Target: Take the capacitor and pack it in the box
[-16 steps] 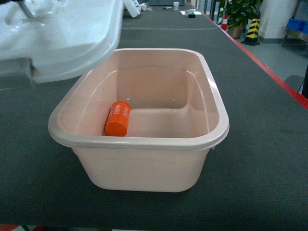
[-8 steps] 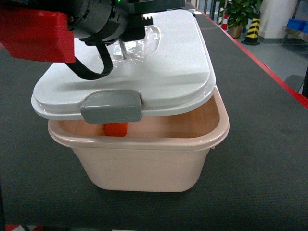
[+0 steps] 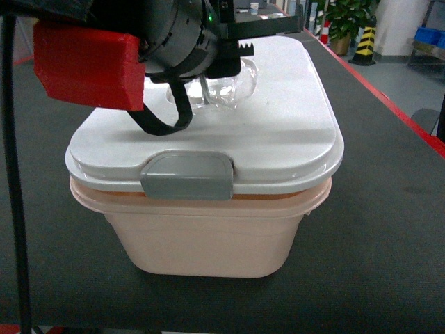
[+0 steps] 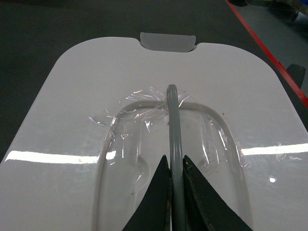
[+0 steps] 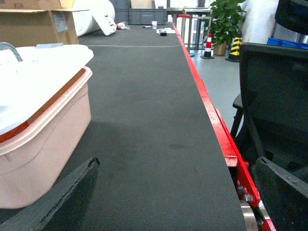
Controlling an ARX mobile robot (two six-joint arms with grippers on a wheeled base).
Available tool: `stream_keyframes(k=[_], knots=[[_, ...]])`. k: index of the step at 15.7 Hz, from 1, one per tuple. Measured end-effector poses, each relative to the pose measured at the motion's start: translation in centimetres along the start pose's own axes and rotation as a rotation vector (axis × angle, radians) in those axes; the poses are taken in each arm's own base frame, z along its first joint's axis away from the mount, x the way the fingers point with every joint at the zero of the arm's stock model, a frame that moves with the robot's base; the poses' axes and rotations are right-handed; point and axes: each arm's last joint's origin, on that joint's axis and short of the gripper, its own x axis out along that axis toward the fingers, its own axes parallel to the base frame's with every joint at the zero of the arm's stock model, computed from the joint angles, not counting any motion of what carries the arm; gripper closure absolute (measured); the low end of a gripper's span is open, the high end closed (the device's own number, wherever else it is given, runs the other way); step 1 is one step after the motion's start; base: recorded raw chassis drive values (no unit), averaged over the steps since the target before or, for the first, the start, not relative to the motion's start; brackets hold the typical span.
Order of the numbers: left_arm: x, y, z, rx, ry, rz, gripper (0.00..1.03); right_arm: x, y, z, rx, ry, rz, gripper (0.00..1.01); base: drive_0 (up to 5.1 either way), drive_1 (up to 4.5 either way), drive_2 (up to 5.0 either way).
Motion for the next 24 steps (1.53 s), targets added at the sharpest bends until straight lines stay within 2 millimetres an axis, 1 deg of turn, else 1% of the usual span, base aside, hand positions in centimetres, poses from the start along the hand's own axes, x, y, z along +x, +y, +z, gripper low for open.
stream_keyframes(k=[2,3,5,7,8,9,10,11,12,13,14,15,16,17,19,20,21,22,23,24], knots=[[0.1,-0.1,-0.4,0.008,0.012,0.001,0.8,0.0,0.0,0.0,0.0,0.0,0.0,0.03,0.0,0.0,0.0],[0.1,0.0,-0.3,0.005,-0.004,0.019,0.67,0.0,0.0,0.0,0.0,0.0,0.0,0.03,0.0,0.0,0.0],[0.0,0.8,0.3,-0.007,-0.042,0.047,0.46,0.0,0.0,0.0,0.0,0.0,0.0,0.03,0.0,0.0,0.0],[-0.4,2.1,2.0,-0.027,-0.107,0.065,0.25,0.0,0.0,0.0,0.0,0.0,0.0,0.03,0.0,0.0,0.0],[-1.2,3.1,3.5,-0.046,-0.178,0.072,0.12,0.0,0.0,0.0,0.0,0.0,0.0,0.03,0.0,0.0,0.0],[-2.2,4.5,5.0,-0.055,-0.239,0.095,0.03,0.0,0.0,0.0,0.0,0.0,0.0,0.03,0.0,0.0,0.0],[-3.5,6.3,6.0,-0.062,-0.296,0.109,0.06,0.0,0.0,0.0,0.0,0.0,0.0,0.03,0.0,0.0,0.0],[-5.2,7.9,6.6,-0.053,-0.354,0.112,0.05,0.0,0.0,0.0,0.0,0.0,0.0,0.03,0.0,0.0,0.0],[-7.3,9.4,6.7,-0.026,-0.405,0.122,0.05,0.0,0.0,0.0,0.0,0.0,0.0,0.03,0.0,0.0,0.0],[-9.4,10.2,6.3,0.013,-0.419,0.124,0.05,0.0,0.0,0.0,0.0,0.0,0.0,0.03,0.0,0.0,0.0],[-12.0,10.9,5.5,0.052,-0.423,0.114,0.05,0.0,0.0,0.0,0.0,0.0,0.0,0.03,0.0,0.0,0.0],[-14.3,11.7,4.3,0.078,-0.406,0.104,0.05,0.0,0.0,0.0,0.0,0.0,0.0,0.03,0.0,0.0,0.0],[-16.1,12.4,3.1,0.082,-0.394,0.108,0.05,0.0,0.0,0.0,0.0,0.0,0.0,0.03,0.0,0.0,0.0],[-16.8,12.6,3.3,0.071,-0.426,0.11,0.05,0.0,0.0,0.0,0.0,0.0,0.0,0.03,0.0,0.0,0.0],[-17.0,12.6,3.8,0.063,-0.448,0.115,0.05,0.0,0.0,0.0,0.0,0.0,0.0,0.03,0.0,0.0,0.0],[-16.8,12.6,3.6,0.08,-0.4,0.109,0.07,0.0,0.0,0.0,0.0,0.0,0.0,0.03,0.0,0.0,0.0],[-17.0,13.2,2.7,0.116,-0.303,0.082,0.19,0.0,0.0,0.0,0.0,0.0,0.0,0.03,0.0,0.0,0.0],[-17.4,14.1,1.3,0.119,-0.287,0.088,0.3,0.0,0.0,0.0,0.0,0.0,-0.001,0.03,0.0,0.0,0.0],[-17.8,15.1,-0.4,0.117,-0.282,0.101,0.44,0.0,0.0,0.0,0.0,0.0,0.0,0.03,0.0,0.0,0.0],[-18.1,15.7,-1.5,0.115,-0.285,0.102,0.56,0.0,0.0,0.0,0.0,0.0,0.0,0.03,0.0,0.0,0.0]])
